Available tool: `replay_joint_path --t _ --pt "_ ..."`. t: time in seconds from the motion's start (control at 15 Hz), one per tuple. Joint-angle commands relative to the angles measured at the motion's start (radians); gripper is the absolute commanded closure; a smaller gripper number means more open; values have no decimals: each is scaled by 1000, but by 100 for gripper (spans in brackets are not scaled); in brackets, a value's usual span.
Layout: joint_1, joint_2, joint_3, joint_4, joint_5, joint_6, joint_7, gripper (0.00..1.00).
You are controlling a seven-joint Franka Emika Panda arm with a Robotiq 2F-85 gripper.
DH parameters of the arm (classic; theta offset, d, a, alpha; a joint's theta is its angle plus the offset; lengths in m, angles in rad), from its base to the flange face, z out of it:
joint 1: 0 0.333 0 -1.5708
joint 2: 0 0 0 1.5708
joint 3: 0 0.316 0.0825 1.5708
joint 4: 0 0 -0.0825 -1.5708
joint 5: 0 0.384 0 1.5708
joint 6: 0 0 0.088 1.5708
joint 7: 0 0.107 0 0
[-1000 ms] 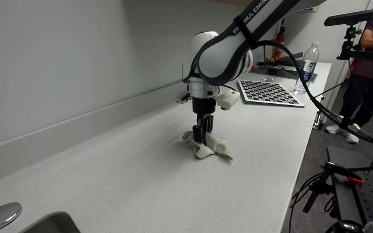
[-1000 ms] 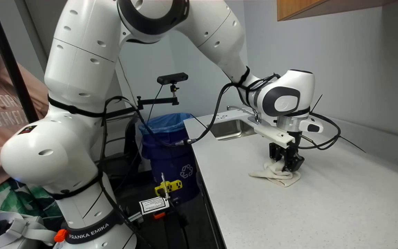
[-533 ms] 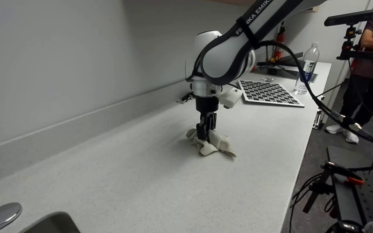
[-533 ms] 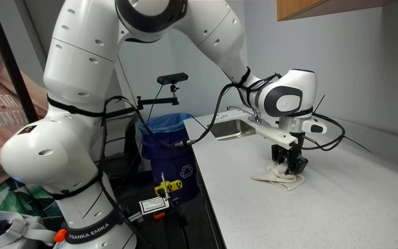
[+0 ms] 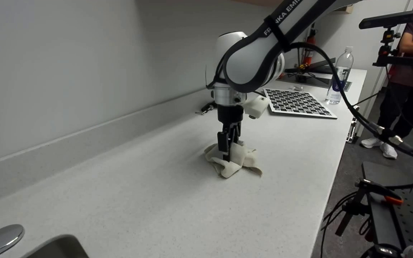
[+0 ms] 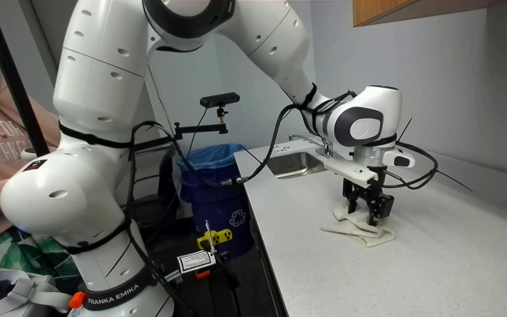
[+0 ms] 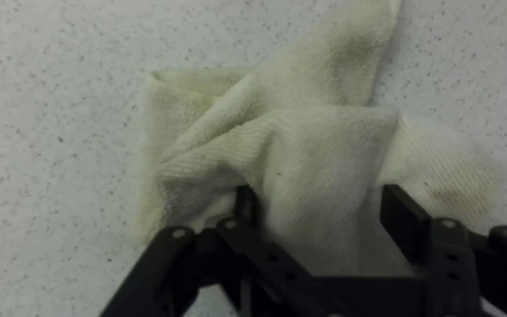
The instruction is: Wipe the counter with the cloth
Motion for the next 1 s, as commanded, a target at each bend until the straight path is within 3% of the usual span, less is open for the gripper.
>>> replay_joint_path --t 0.0,0.93 --pt "-7 -81 9 -85 9 3 -24 0" --pt "-1 -269 4 -332 17 119 -19 0"
